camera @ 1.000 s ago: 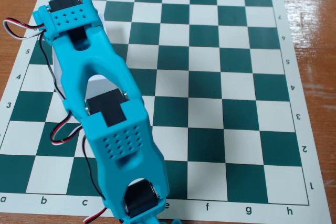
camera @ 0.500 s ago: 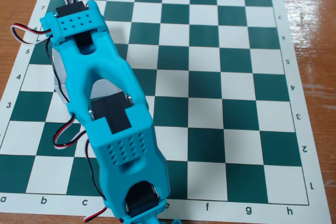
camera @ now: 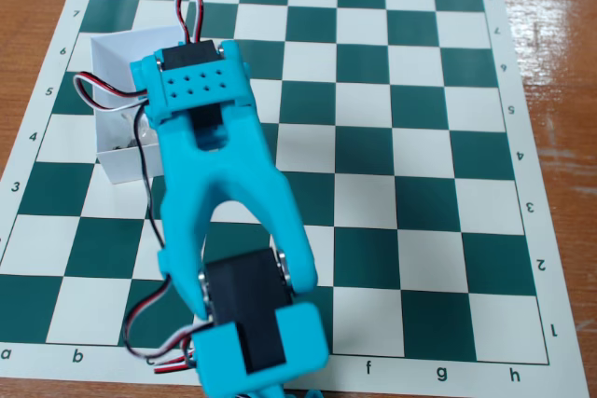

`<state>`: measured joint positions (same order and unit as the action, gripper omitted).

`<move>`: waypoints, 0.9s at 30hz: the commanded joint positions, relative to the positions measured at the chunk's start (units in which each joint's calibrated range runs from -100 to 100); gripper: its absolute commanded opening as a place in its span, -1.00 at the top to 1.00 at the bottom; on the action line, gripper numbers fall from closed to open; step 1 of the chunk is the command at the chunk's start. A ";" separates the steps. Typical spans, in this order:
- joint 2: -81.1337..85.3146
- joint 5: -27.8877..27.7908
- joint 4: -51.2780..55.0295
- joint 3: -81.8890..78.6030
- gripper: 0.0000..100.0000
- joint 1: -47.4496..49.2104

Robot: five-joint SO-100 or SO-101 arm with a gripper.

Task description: Grab the toy horse and put it in the box.

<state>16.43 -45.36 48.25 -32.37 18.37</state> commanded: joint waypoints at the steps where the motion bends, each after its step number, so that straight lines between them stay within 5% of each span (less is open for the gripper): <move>1: 9.68 -0.14 0.59 -5.73 1.00 -1.94; 18: 57.73 -0.24 2.66 -54.62 1.00 -14.51; 27: 71.36 -0.33 6.32 -67.54 1.00 -19.30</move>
<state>85.28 -45.67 52.45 -99.27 -0.07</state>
